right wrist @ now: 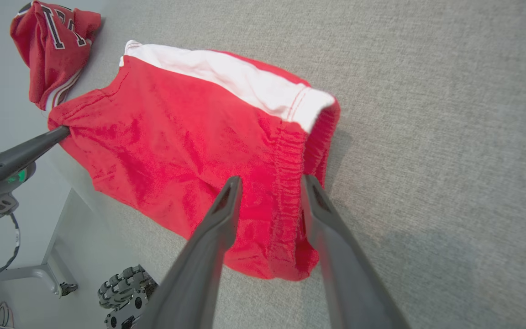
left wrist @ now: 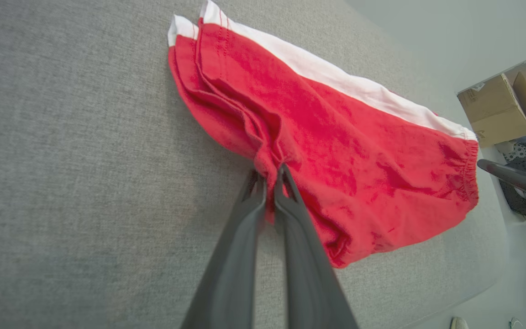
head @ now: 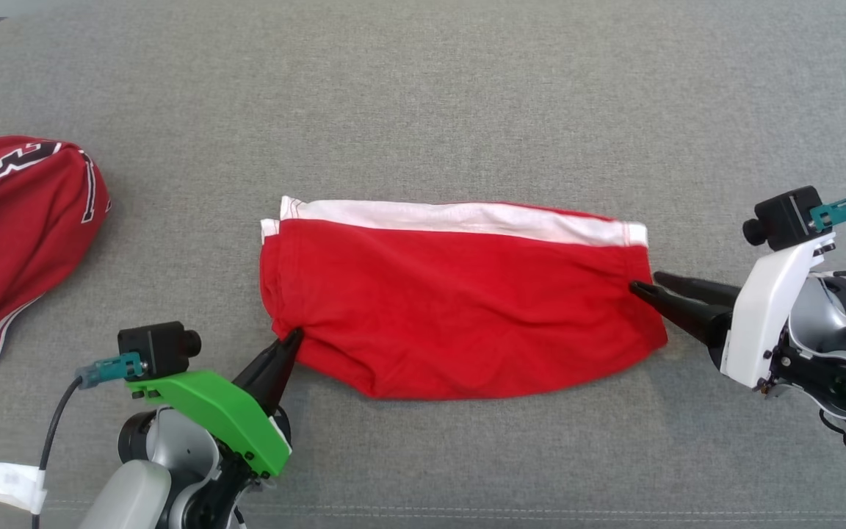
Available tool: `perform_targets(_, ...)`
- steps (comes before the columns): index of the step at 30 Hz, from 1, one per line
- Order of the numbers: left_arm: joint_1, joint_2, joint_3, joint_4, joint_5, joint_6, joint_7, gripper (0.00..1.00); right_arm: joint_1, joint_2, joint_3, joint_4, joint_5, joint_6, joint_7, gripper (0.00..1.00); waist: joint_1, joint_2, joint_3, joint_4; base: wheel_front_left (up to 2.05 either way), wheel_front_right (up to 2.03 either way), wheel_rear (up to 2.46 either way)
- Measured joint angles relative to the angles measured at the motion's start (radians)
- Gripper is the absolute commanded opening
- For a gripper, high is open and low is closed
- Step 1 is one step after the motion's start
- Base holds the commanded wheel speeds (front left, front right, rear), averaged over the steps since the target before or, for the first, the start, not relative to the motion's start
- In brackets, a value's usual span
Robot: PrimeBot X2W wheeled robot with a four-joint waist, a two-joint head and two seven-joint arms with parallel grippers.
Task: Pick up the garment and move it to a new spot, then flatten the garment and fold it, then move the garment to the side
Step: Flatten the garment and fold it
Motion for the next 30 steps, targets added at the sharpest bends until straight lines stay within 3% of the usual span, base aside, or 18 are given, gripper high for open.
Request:
perform_targets(10,0.001,0.007,-0.028,-0.002,0.059,0.001,-0.021,0.0,0.001,-0.007,-0.025,-0.034,-0.088,-0.033,-0.103,1.0,0.0,0.0,0.004,-0.015,0.0,0.0,0.0)
perform_targets(11,0.001,0.013,-0.028,-0.002,0.07,0.001,-0.031,0.1,0.001,-0.006,-0.029,-0.038,-0.095,-0.034,-0.118,1.0,0.0001,0.0,0.0,-0.015,0.0,0.0,0.0)
perform_targets(13,0.002,0.028,-0.026,-0.003,0.088,0.007,-0.045,0.55,0.004,-0.006,-0.038,-0.047,-0.126,-0.043,-0.152,1.0,0.0001,0.0,-0.007,-0.016,0.0,0.0,0.0)
perform_targets(14,0.003,0.034,-0.026,-0.005,0.098,0.007,-0.05,1.0,0.01,-0.005,-0.043,-0.052,-0.137,-0.05,-0.171,1.0,0.0,0.0,-0.011,-0.017,0.0,0.0,0.0)
perform_targets(22,0.053,0.081,-0.022,-0.036,0.172,0.023,-0.092,1.0,0.061,0.012,-0.053,-0.079,-0.248,-0.106,-0.317,1.0,0.0001,0.0,-0.038,-0.026,0.0,0.0,0.0)
perform_targets(30,0.063,0.1,0.001,-0.063,0.261,0.032,-0.177,1.0,0.142,0.078,-0.069,-0.059,-0.314,-0.156,-0.473,1.0,0.0001,0.0,-0.06,-0.039,0.0,0.0,0.0)
